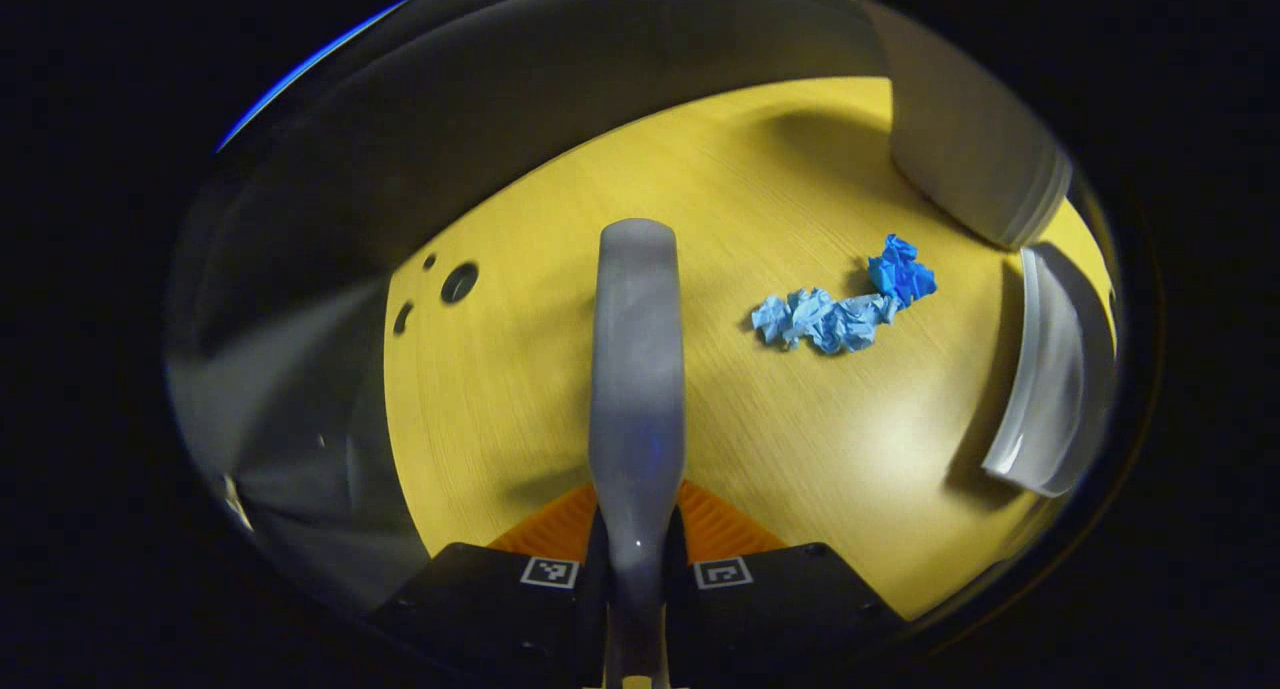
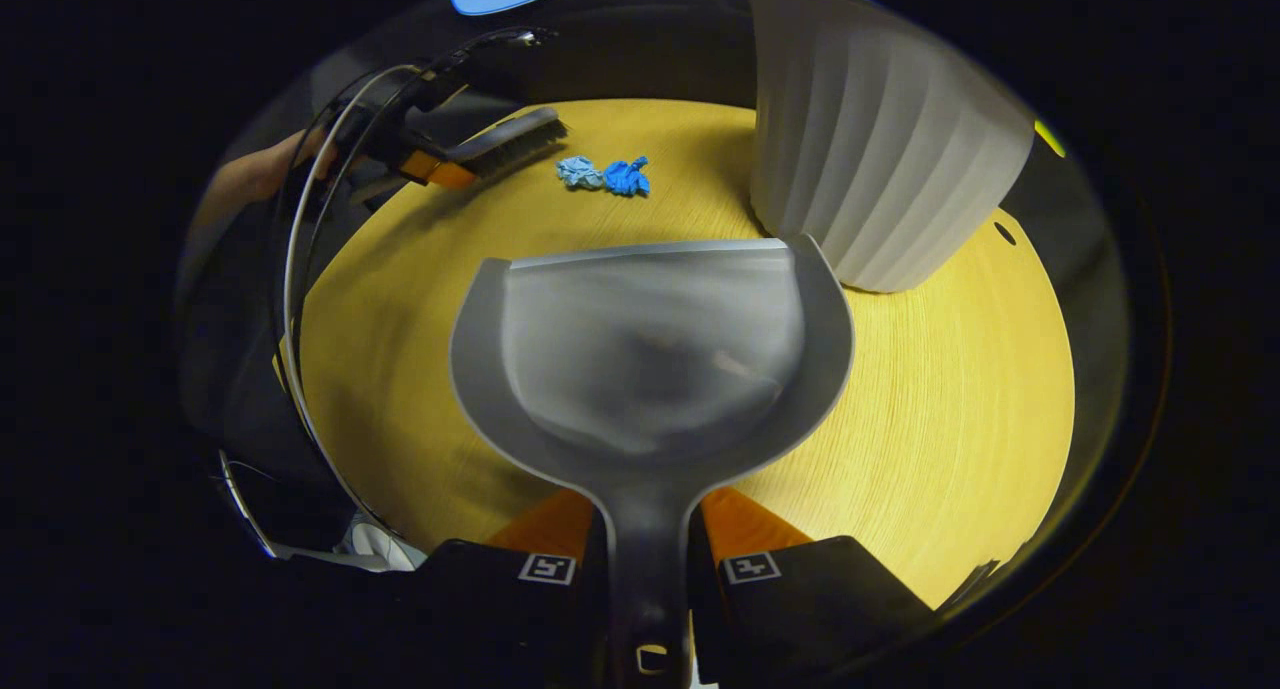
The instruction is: Pick up the small broom and dustpan from the desktop, sweep the trash into the dustpan with the broom, and then empty the trash into the garbage bin.
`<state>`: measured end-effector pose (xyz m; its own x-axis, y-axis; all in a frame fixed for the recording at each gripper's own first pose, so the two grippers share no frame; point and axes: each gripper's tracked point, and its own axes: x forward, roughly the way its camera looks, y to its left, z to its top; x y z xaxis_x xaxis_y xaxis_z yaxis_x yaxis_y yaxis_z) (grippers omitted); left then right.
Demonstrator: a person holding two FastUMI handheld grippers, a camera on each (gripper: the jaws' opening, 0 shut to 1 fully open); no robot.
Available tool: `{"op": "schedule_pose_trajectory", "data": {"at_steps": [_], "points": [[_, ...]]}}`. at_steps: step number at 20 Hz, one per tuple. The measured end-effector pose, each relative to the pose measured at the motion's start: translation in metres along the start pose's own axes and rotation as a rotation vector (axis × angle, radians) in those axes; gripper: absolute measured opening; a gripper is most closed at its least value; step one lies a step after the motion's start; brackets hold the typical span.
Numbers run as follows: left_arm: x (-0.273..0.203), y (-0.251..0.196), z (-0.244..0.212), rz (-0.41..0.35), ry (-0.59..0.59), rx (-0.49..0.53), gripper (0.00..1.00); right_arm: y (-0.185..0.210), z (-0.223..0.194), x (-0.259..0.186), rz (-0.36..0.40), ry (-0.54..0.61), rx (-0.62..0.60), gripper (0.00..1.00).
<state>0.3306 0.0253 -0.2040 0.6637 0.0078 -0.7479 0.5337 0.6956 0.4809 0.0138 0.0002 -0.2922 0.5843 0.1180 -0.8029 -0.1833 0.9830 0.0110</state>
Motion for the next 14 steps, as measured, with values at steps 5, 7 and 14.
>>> {"op": "schedule_pose_trajectory", "data": {"at_steps": [5,7,14], "points": [[0.022,-0.015,0.042,-0.058,-0.013,0.277,0.31,-0.003,-0.003,0.000,0.028,0.030,-0.028,0.39],[0.023,-0.028,0.054,-0.103,-0.038,0.368,0.28,-0.002,-0.005,0.002,0.039,0.039,-0.048,0.38],[-0.001,-0.077,0.061,-0.247,-0.058,0.537,0.28,-0.011,-0.007,0.005,0.049,0.045,-0.121,0.39]]}}
